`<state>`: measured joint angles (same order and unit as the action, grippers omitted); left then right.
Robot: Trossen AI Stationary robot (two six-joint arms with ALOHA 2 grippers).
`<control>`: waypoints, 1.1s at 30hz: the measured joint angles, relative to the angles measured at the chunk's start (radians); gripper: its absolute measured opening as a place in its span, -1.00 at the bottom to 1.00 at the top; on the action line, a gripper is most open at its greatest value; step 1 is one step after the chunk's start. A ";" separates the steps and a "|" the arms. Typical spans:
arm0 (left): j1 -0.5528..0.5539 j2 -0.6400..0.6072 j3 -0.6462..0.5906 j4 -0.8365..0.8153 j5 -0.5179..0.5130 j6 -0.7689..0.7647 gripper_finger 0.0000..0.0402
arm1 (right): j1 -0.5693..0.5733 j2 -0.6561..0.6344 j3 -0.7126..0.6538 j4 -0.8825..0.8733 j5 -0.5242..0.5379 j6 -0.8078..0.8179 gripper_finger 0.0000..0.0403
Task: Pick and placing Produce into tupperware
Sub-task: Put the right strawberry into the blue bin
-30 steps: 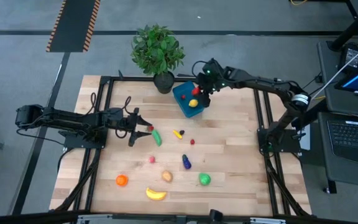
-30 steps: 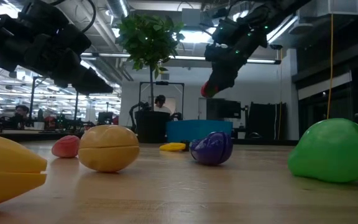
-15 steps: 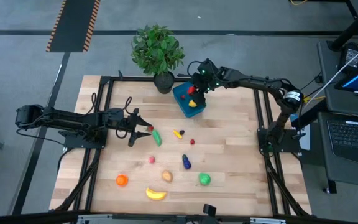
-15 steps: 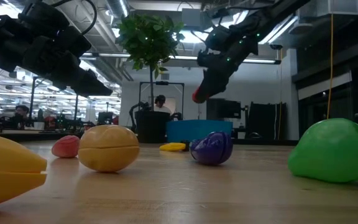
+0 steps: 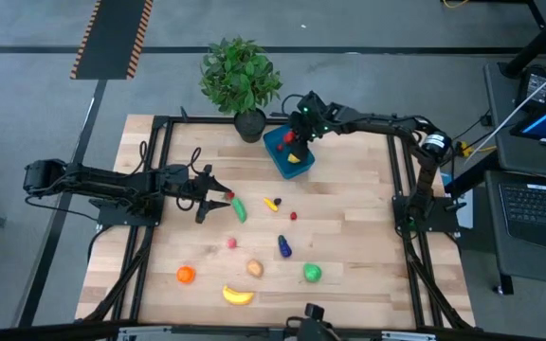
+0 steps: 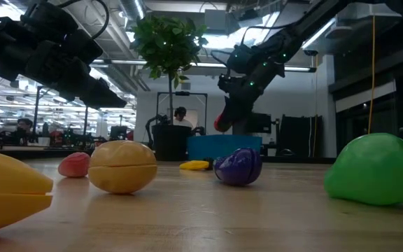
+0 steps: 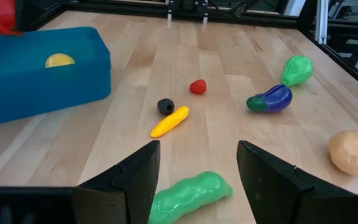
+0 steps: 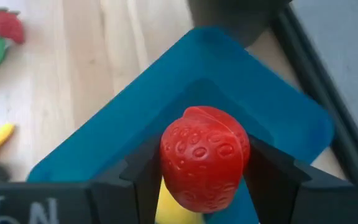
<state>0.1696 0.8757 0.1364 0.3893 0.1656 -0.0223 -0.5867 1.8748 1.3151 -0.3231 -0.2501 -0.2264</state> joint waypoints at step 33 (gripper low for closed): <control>0.000 0.000 0.000 -0.015 0.000 -0.001 0.03 | -0.037 0.259 0.317 -0.257 0.039 -0.064 -0.06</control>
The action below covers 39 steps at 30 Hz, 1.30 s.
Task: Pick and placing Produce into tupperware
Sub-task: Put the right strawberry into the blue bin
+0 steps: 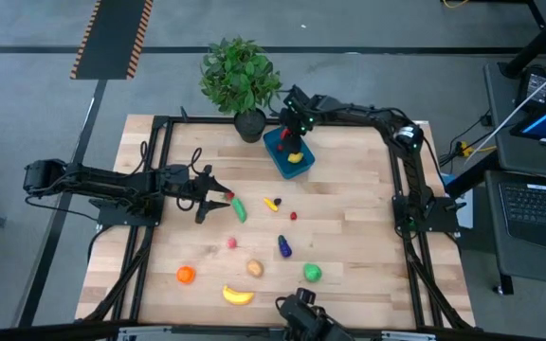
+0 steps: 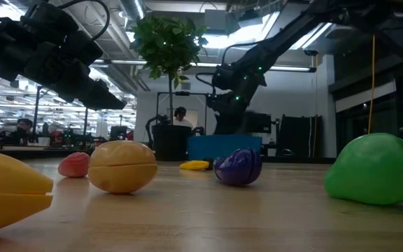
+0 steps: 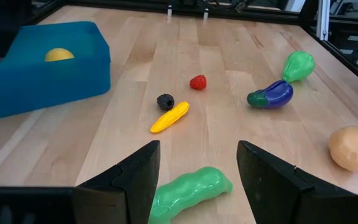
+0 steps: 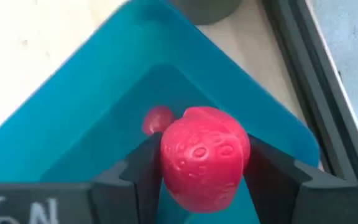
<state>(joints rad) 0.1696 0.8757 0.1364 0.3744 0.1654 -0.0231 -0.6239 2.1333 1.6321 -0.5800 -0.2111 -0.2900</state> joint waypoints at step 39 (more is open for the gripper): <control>0.000 0.000 0.000 0.000 0.000 0.000 0.03 | 0.019 0.021 0.000 -0.007 0.001 -0.004 0.08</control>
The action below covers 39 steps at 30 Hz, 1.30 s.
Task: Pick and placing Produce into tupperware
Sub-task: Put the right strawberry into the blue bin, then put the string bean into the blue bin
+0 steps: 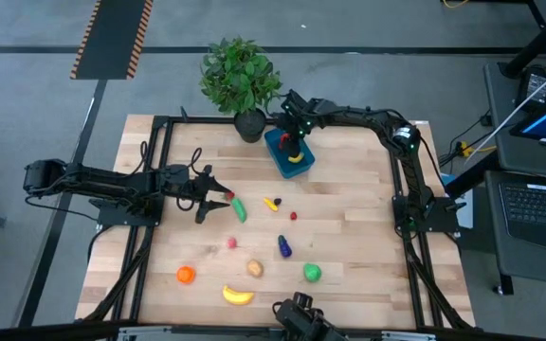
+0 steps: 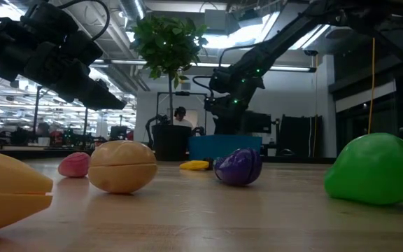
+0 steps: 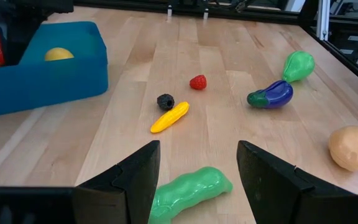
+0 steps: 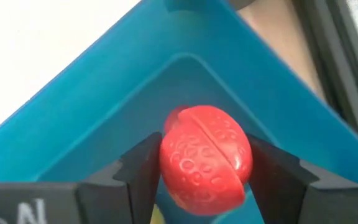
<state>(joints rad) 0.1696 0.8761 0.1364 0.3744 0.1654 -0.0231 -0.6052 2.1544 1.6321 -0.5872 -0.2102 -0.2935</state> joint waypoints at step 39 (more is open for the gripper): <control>0.000 0.000 0.000 0.019 0.000 0.003 0.03 | 0.059 -0.082 0.110 -0.220 -0.004 0.075 0.18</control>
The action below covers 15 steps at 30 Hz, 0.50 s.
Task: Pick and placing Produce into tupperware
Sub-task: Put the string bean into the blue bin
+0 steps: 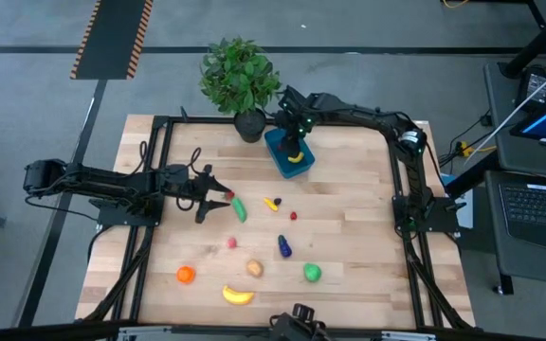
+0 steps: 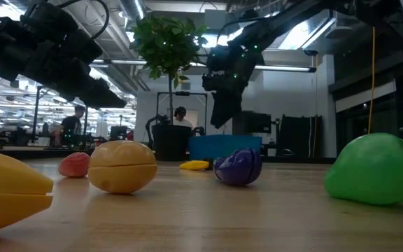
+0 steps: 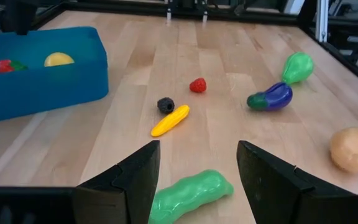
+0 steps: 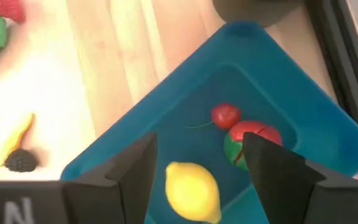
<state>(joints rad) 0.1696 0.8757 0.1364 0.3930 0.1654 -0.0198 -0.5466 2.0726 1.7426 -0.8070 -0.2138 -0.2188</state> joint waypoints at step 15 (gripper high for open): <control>0.000 -0.001 0.000 0.064 0.000 -0.004 0.03 | 0.021 -0.031 -0.056 0.032 0.003 0.062 0.18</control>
<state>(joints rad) 0.1696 0.8749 0.1364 0.4568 0.1655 -0.0235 -0.5255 2.0418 1.6863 -0.7750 -0.2106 -0.1567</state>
